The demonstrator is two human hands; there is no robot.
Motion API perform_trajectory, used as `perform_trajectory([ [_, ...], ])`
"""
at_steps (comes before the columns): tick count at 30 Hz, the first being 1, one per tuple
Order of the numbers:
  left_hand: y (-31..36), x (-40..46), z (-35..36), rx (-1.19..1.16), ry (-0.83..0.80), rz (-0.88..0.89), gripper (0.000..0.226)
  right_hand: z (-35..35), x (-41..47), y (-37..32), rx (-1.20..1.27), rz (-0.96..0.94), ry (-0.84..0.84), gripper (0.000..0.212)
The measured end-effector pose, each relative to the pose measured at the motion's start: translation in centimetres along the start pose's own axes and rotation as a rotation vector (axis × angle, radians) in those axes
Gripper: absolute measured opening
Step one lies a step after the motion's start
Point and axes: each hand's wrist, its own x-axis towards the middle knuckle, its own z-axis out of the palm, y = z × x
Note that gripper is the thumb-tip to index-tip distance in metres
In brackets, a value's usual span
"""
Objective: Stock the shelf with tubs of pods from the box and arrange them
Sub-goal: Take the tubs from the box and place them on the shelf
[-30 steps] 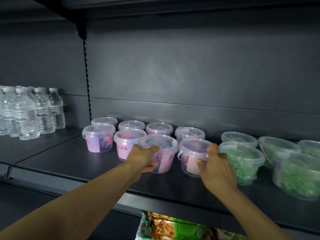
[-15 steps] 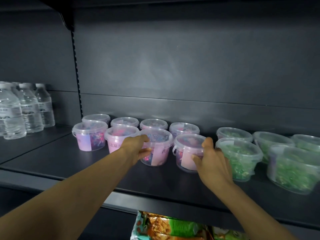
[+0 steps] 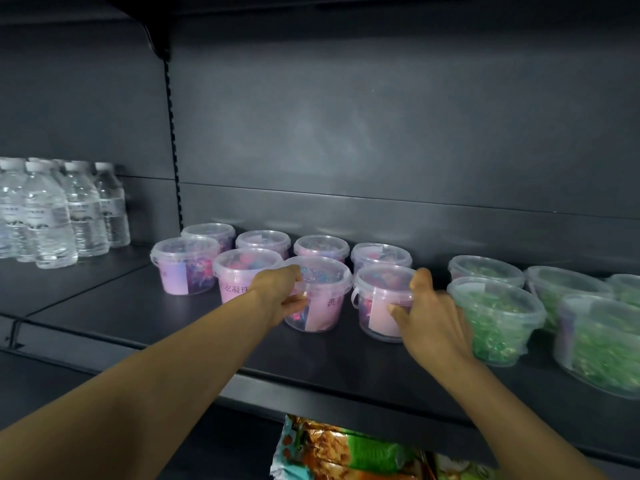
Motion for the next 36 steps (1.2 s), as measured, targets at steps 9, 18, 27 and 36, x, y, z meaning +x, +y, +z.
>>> perform_trajectory([
  [9,0.1,-0.5,-0.3,-0.026,0.021,0.012,0.017,0.1,-0.6,0.1,-0.004,-0.007,0.016,0.047],
  [18,0.1,-1.2,0.7,-0.079,-0.012,0.007,0.012,-0.7,-1.0,0.4,0.008,0.017,0.017,0.045],
  [27,0.2,0.9,0.1,-0.136,0.07,-0.013,0.024,0.6,-0.3,-0.9,-0.006,0.003,-0.041,0.048],
  [36,-0.5,0.2,-2.8,0.375,0.031,0.106,0.024,0.9,-0.3,-1.8,-0.125,0.026,-0.074,0.047],
])
